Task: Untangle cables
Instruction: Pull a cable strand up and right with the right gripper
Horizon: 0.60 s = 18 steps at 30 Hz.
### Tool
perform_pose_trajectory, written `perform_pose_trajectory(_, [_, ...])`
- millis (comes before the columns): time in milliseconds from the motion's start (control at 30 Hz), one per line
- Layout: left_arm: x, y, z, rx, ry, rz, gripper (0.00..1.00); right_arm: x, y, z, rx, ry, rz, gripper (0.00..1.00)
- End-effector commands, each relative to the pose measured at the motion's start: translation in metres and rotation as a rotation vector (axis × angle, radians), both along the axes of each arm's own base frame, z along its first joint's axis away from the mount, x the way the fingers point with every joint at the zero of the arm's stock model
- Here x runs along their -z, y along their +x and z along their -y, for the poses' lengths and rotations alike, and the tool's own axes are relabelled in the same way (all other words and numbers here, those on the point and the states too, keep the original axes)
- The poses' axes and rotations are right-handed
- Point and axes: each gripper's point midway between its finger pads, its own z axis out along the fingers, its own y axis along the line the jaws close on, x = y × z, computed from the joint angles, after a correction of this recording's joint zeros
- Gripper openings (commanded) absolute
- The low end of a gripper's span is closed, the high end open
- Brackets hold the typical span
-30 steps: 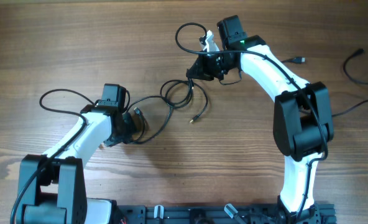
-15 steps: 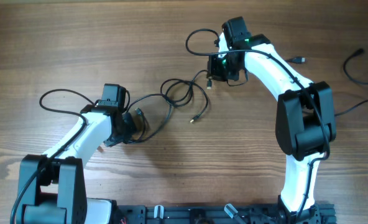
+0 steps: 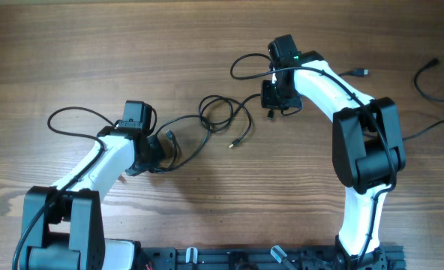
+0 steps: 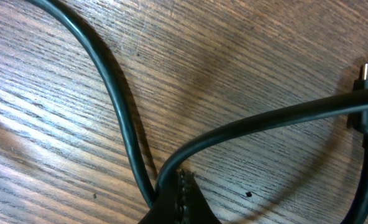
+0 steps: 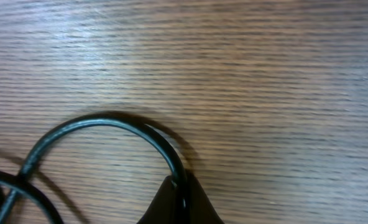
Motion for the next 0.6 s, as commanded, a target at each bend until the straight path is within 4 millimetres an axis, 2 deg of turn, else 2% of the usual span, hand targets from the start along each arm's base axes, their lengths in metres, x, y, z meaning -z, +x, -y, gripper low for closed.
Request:
perform_pose_trajectory(0, [0.01,-0.011,-0.005,-0.016,0.017,-0.04,0.04,-0.004,-0.001,0.02,-0.07,-0.097,0.02,0.05])
perform_pose_trajectory(133, [0.011,-0.011,-0.005,-0.016,0.017,-0.04,0.04,-0.003,-0.008,0.022,-0.193,-0.117,0.002,0.05])
perform_pose_trajectory(333, [0.01,-0.011,-0.005,-0.016,0.017,-0.037,0.04,-0.002,-0.015,0.022,-0.21,-0.114,-0.025,0.06])
perform_pose_trajectory(367, [0.01,-0.01,-0.005,-0.016,0.016,-0.034,0.04,-0.002,-0.016,0.018,-0.214,-0.092,-0.031,0.14])
perform_pose_trajectory(433, [0.01,-0.01,-0.004,-0.016,0.013,-0.033,0.04,-0.002,-0.017,0.016,-0.214,-0.078,-0.031,0.19])
perform_pose_trajectory(467, [0.01,-0.01,-0.003,-0.015,0.008,-0.034,0.04,-0.002,-0.016,0.016,-0.215,-0.079,-0.03,0.27])
perform_pose_trajectory(567, [0.01,-0.01,-0.003,-0.015,0.005,-0.034,0.04,-0.003,-0.014,0.015,-0.218,-0.077,-0.019,0.42])
